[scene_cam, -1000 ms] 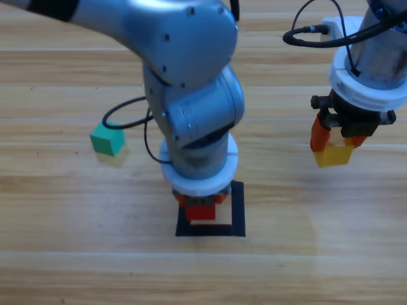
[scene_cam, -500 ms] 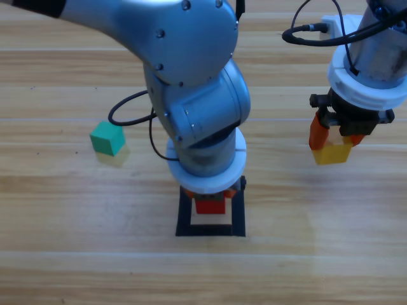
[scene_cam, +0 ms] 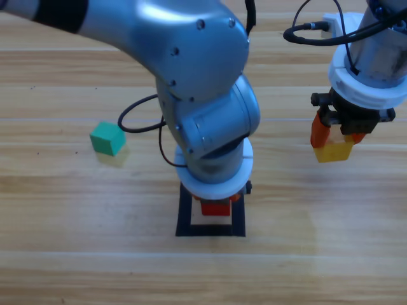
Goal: Stack the blocks in the rectangular block: red at the bottom, yellow in the middle, green on top
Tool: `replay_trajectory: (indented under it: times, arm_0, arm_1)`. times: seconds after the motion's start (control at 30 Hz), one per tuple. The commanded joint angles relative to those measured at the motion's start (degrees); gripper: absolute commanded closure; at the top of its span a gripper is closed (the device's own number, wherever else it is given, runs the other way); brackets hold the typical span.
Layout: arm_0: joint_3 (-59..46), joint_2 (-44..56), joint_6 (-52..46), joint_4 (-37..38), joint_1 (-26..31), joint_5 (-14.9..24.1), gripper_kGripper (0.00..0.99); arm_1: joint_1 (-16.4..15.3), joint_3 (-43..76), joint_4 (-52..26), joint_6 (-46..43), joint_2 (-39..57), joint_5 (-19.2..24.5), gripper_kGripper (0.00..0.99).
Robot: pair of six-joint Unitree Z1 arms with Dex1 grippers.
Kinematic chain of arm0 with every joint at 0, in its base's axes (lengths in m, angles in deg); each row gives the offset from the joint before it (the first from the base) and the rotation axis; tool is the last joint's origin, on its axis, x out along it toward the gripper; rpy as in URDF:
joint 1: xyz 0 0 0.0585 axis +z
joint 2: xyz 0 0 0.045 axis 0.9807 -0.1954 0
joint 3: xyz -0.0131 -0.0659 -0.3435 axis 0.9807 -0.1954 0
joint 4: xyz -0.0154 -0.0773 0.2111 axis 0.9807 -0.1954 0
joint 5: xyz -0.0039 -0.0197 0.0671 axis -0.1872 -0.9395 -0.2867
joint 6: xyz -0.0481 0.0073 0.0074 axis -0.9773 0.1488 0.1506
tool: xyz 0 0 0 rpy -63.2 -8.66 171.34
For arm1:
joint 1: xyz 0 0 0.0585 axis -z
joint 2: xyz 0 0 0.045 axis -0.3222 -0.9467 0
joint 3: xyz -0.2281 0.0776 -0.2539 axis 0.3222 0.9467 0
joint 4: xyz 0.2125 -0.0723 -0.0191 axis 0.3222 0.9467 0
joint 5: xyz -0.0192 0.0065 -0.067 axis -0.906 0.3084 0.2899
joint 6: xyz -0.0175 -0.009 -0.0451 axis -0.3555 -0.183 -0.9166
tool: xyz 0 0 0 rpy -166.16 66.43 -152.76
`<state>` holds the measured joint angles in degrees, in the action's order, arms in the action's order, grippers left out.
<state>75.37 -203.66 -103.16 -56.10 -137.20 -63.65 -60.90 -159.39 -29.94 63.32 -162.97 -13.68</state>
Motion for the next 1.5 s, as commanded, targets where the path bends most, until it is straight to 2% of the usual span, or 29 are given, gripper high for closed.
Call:
replay_trajectory:
  times: [0.03, 0.63, 1.5]
  arm_0:
    - [-0.51, -3.15, 0.71, 0.8, -1.03, 1.07, 0.923]
    - [-0.51, -4.29, 0.36, 1.06, -1.03, 2.39, 0.921]
    - [-2.45, -5.61, 0.8, 3.96, -0.94, 2.12, 0.919]
  arm_1:
    - [-1.49, 1.88, -1.24, 0.49, 3.79, 0.29, 0.924]
    - [-1.49, 2.05, -1.24, 0.4, 3.97, -0.33, 0.924]
    - [-1.49, 2.23, -1.68, 0.57, 3.7, -0.94, 0.923]
